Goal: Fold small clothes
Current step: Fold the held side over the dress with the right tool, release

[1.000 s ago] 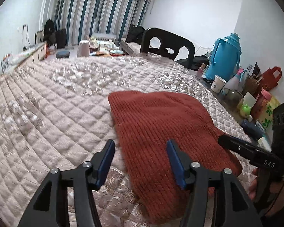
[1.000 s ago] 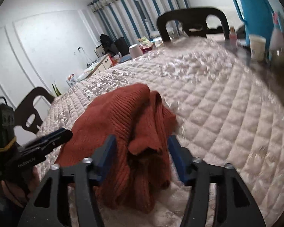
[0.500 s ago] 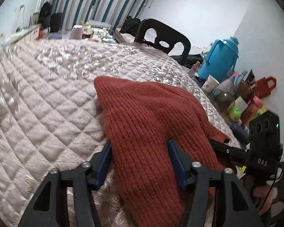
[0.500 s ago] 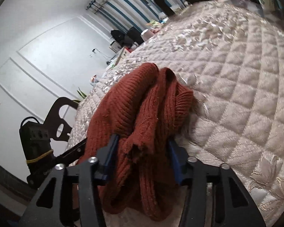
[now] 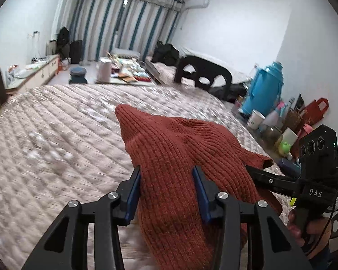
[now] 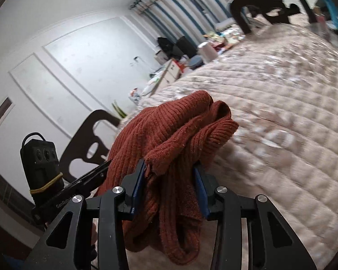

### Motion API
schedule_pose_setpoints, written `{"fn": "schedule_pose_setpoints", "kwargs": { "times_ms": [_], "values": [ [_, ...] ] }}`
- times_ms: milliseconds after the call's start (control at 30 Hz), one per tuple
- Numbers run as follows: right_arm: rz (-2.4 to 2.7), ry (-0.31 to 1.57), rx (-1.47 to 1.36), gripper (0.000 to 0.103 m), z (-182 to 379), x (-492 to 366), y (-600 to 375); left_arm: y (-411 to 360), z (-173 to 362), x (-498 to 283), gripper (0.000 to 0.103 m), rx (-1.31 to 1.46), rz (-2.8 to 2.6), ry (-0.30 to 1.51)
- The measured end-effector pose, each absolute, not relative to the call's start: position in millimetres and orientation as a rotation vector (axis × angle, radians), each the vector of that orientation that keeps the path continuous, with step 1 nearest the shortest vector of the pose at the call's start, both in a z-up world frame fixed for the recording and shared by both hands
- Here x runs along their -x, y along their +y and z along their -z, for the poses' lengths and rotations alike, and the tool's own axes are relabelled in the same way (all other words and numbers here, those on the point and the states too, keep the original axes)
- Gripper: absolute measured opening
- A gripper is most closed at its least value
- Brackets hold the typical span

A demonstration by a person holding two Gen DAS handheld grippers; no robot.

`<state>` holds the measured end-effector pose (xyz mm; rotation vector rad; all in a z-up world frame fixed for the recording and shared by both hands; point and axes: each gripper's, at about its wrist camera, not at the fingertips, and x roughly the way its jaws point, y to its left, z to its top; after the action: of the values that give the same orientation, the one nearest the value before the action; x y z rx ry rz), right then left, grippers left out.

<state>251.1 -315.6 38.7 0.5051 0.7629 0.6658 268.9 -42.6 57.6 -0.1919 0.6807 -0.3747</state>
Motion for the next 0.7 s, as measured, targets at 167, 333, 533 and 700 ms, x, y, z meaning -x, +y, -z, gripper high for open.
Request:
{"fn": "schedule_pose_setpoints", "kwargs": {
  "times_ms": [167, 333, 533, 700],
  "values": [
    [-0.748, 0.752, -0.487, 0.041, -45, -265, -263, 4, -66, -271, 0.047, 0.189, 0.298, 0.649],
    [-0.792, 0.774, -0.480, 0.041, -32, -279, -221, 40, -56, -277, 0.047, 0.190, 0.237, 0.660],
    [-0.773, 0.834, -0.427, 0.041, -4, -286, -200, 61, -20, -287, 0.046, 0.183, 0.176, 0.727],
    [-0.745, 0.859, -0.415, 0.042, 6, -284, -209, 69, -8, -280, 0.047, 0.190, 0.193, 0.736]
  ]
}}
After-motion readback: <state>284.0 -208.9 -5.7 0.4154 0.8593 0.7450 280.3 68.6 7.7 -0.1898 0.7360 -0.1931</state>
